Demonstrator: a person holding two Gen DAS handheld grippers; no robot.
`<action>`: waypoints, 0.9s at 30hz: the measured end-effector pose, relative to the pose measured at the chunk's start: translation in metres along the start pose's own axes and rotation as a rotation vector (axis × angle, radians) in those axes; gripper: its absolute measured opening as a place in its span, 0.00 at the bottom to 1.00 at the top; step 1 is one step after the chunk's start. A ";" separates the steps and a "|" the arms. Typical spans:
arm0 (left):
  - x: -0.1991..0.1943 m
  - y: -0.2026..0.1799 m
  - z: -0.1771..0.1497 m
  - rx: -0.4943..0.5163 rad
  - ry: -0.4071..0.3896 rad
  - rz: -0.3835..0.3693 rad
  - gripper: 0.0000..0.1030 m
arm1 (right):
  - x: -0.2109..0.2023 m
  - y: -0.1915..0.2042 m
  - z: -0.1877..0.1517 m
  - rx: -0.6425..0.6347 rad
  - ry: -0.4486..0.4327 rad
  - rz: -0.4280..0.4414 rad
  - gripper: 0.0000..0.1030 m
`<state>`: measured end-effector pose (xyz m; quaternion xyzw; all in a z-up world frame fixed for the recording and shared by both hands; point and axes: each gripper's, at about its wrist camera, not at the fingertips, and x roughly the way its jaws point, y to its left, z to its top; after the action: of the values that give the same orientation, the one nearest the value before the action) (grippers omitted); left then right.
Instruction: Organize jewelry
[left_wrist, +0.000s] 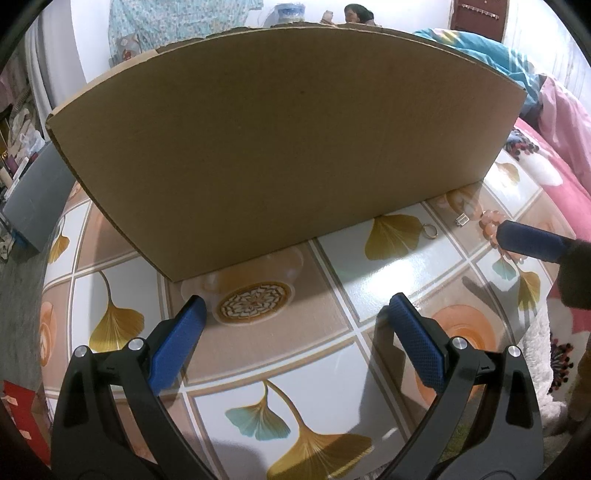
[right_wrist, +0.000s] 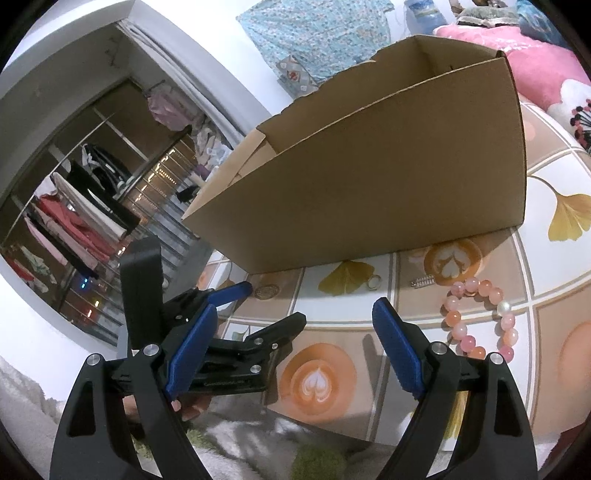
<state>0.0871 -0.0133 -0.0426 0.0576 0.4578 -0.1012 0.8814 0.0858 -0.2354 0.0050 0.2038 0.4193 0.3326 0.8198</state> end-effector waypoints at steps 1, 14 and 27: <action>0.000 0.000 0.001 0.001 0.004 0.000 0.93 | 0.000 -0.001 0.000 0.002 0.000 0.001 0.81; 0.004 0.003 0.011 0.006 0.047 -0.008 0.93 | 0.003 -0.001 -0.001 0.005 -0.012 -0.002 0.81; 0.007 0.004 0.017 0.004 0.060 -0.008 0.93 | 0.001 -0.003 -0.001 0.014 -0.017 -0.001 0.81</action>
<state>0.1060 -0.0139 -0.0386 0.0605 0.4841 -0.1038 0.8667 0.0867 -0.2367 0.0015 0.2123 0.4146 0.3277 0.8220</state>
